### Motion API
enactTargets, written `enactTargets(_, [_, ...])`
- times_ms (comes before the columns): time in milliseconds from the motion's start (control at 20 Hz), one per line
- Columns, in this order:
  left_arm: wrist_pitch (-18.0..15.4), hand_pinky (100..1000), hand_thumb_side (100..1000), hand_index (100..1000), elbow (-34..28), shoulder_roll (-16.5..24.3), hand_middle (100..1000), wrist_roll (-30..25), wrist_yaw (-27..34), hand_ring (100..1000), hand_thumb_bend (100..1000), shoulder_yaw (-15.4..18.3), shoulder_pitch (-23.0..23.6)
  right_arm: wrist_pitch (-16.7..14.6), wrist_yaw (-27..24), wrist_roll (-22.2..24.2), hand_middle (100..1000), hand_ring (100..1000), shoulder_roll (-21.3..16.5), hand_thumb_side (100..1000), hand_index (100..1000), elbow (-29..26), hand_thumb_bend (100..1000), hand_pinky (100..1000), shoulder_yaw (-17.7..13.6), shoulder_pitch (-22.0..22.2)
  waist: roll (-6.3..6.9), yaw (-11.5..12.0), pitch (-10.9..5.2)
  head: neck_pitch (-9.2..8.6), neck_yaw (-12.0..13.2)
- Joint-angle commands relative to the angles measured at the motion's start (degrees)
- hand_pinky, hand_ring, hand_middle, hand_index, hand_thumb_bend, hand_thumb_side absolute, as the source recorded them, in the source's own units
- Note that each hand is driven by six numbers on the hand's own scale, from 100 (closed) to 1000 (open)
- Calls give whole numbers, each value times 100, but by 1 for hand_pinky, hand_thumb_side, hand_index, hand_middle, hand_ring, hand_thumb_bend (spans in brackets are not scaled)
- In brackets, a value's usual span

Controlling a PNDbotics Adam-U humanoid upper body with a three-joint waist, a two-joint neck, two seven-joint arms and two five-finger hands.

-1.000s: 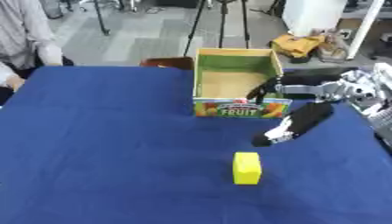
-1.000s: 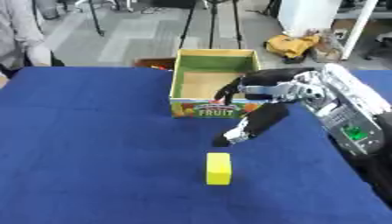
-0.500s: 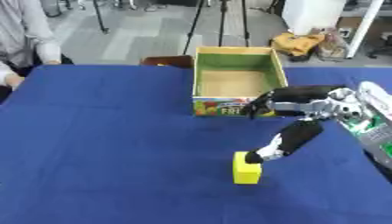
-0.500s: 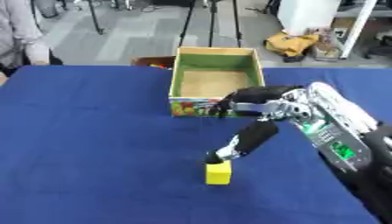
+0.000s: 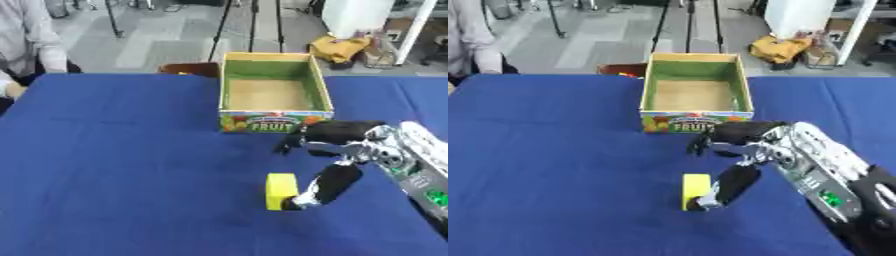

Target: Pick up objects on the table and place them in the box.

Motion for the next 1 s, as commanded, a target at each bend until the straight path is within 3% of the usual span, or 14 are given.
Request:
enactTargets(50, [10,571,998,943,-105,38,865,-7,-1,778,100,20,-86,-74,156,-66,778,957,6,604,930,54,519,923,-46,-9,19,4,-62,-75,-25])
enactTargets(150, [15,571,998,943,-105,30,866,-10,-3,778,100,19,-90,-95,216,-115,779,957,53,570,928,90,516,919,-58,33,22,2,-53,-83,-33])
enactTargets(350, [18,570,998,943,-105,19,866,-18,-5,778,100,17,-95,-128,466,-287,774,954,122,620,913,234,466,908,-66,109,30,10,-39,-111,-54])
enactTargets(650, [26,568,999,943,-105,2,867,-30,-7,779,100,14,-98,-215,841,-702,747,946,251,633,886,481,409,894,-64,142,36,22,-24,-131,-75])
enactTargets(1000, [24,566,999,942,-105,-17,867,-43,-14,779,100,13,-108,-291,934,-887,722,942,344,624,874,729,396,894,-29,174,51,39,8,-136,-92])
